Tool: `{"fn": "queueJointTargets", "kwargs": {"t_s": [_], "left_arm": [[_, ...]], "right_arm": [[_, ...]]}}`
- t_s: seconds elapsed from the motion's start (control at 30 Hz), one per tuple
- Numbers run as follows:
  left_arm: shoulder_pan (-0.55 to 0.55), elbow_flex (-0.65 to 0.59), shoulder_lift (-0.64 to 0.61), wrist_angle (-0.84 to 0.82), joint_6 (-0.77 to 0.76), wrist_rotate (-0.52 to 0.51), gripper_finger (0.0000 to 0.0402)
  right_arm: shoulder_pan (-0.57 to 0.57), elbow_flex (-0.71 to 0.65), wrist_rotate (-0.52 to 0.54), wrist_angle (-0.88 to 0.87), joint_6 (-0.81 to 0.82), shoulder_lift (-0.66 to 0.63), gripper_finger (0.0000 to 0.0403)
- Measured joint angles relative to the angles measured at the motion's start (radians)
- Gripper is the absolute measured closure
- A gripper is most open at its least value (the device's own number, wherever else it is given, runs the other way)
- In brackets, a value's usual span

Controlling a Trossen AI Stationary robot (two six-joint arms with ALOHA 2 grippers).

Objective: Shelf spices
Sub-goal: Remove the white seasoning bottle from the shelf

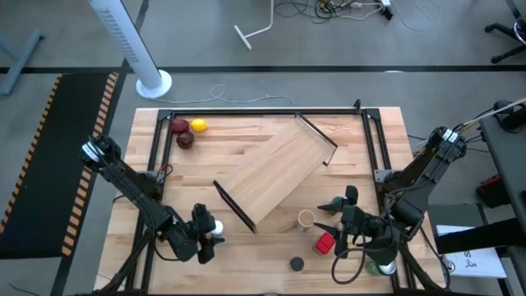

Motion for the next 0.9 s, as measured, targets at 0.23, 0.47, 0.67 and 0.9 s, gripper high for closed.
{"fn": "queueJointTargets", "kwargs": {"t_s": [0.23, 0.47, 0.67, 0.9], "left_arm": [[-0.001, 0.0, 0.0, 0.008, 0.032, -0.008, 0.0163], [0.0, 0.006, 0.0, 0.016, 0.055, -0.008, 0.0139], [0.0, 0.04, 0.0, 0.012, 0.098, -0.008, 0.014], [0.0, 0.132, 0.0, -0.078, 0.182, -0.011, 0.0153]], "right_arm": [[0.0, 0.0, 0.0, 0.0, 0.0, 0.0, 0.0203], [0.0, 0.0, -0.001, 0.0, 0.0, 0.0, 0.0203], [0.0, 0.0, -0.001, 0.0, 0.0, 0.0, 0.0204], [0.0, 0.0, -0.001, 0.001, 0.001, 0.0, 0.0204]]}}
